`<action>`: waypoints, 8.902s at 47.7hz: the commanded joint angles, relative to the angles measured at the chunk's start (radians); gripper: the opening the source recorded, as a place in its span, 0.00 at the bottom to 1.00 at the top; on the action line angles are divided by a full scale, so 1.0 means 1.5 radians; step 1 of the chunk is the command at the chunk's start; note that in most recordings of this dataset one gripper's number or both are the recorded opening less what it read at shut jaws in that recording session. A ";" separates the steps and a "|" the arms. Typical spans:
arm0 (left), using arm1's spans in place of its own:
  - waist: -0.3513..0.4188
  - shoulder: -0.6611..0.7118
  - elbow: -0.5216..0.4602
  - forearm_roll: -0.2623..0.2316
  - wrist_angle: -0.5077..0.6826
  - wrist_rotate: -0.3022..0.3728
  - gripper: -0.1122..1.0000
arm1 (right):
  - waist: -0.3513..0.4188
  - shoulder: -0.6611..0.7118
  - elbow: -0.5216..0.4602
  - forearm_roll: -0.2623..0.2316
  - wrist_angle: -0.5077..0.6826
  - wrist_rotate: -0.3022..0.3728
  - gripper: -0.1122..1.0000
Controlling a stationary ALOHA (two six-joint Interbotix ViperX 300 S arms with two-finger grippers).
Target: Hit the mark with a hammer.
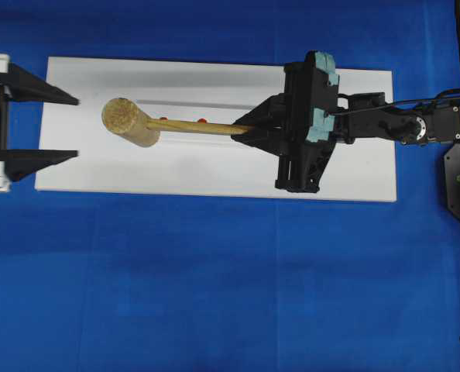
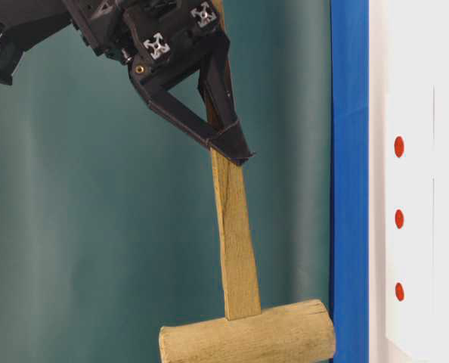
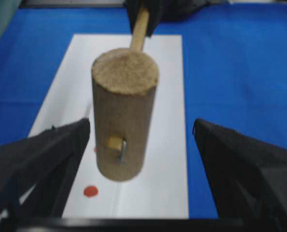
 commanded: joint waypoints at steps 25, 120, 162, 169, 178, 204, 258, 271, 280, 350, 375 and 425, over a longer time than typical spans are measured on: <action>0.010 0.268 -0.139 0.000 -0.101 0.009 0.92 | 0.006 -0.009 -0.025 -0.002 -0.009 -0.001 0.13; 0.010 0.231 -0.143 -0.005 -0.090 -0.230 0.50 | 0.007 -0.071 0.014 -0.019 -0.043 0.000 0.91; -0.005 0.231 -0.156 -0.001 0.006 -0.836 0.50 | 0.013 -0.038 0.003 -0.058 -0.036 -0.026 0.91; -0.010 0.235 -0.160 -0.002 0.006 -0.838 0.50 | 0.013 0.004 -0.016 -0.084 -0.028 -0.026 0.91; -0.019 0.235 -0.164 -0.001 0.006 -0.844 0.50 | 0.013 0.060 -0.043 -0.120 -0.029 -0.026 0.91; -0.026 0.235 -0.167 -0.001 0.029 -0.853 0.50 | 0.008 0.078 -0.047 -0.143 -0.004 -0.026 0.19; -0.012 0.201 -0.152 0.000 0.081 -0.799 0.88 | 0.007 0.040 -0.029 -0.135 0.016 -0.015 0.19; -0.011 0.097 -0.094 0.001 0.136 -0.783 0.88 | 0.001 -0.007 0.015 -0.099 0.012 -0.014 0.19; -0.011 0.022 -0.071 0.001 0.176 -0.761 0.88 | 0.000 -0.021 0.029 -0.082 0.013 -0.014 0.19; 0.077 -0.003 -0.031 0.005 0.128 -0.086 0.86 | 0.216 0.061 0.005 0.095 -0.086 0.025 0.19; 0.077 -0.007 -0.030 0.004 0.128 -0.085 0.85 | 0.280 0.194 -0.060 0.153 -0.154 0.025 0.19; 0.081 -0.006 -0.028 0.003 0.128 -0.086 0.85 | 0.282 0.320 -0.080 0.160 -0.088 0.025 0.18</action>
